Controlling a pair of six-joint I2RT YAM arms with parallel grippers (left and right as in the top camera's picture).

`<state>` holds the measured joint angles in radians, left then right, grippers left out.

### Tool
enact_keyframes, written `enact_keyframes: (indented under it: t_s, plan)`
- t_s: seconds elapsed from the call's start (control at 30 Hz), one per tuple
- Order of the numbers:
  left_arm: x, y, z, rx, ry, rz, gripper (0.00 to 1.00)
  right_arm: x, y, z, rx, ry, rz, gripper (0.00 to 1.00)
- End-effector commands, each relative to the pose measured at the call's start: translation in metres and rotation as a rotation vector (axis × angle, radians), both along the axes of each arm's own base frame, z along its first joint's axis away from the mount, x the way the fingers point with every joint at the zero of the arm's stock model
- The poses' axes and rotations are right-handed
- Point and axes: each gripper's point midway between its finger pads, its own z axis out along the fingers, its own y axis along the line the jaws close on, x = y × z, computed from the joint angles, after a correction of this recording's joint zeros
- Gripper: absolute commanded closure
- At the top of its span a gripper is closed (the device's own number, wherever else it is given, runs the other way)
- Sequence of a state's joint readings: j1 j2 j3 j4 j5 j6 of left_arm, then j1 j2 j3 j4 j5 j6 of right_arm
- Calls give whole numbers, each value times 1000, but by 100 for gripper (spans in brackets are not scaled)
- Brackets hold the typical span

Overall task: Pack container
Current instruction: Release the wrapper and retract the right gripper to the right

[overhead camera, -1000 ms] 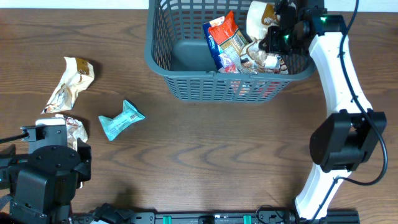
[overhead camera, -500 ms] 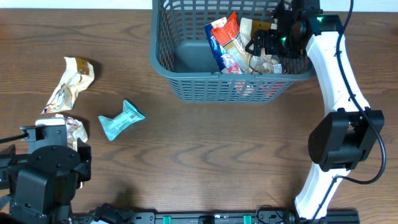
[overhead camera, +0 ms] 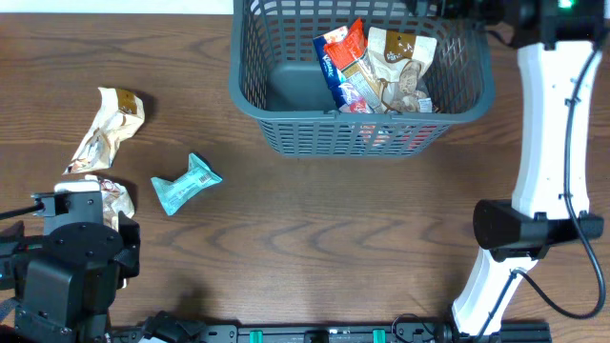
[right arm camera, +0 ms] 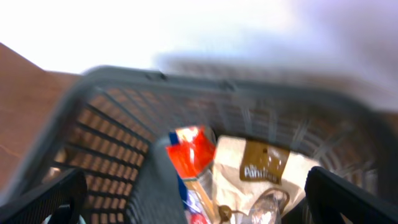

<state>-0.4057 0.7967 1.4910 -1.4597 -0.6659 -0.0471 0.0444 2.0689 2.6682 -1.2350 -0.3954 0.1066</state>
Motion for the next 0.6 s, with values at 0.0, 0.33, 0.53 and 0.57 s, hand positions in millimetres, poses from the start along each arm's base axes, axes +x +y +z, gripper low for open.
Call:
enact_keyframes:
  t_s: [0.0,0.33,0.53,0.57]
  plan:
    - [-1,4,5,14,-10,12,1,-21,-16,51,15,-102,-82,1]
    - [-1,4,5,14,-10,12,1,-113,-208,83,-343,-82,-1010,1]
    - [-1,4,5,14,-10,12,1,-164,-262,67,-236,29,-1261,1]
    - [-1,4,5,14,-10,12,1,-171,-273,62,-220,52,-1310,1]
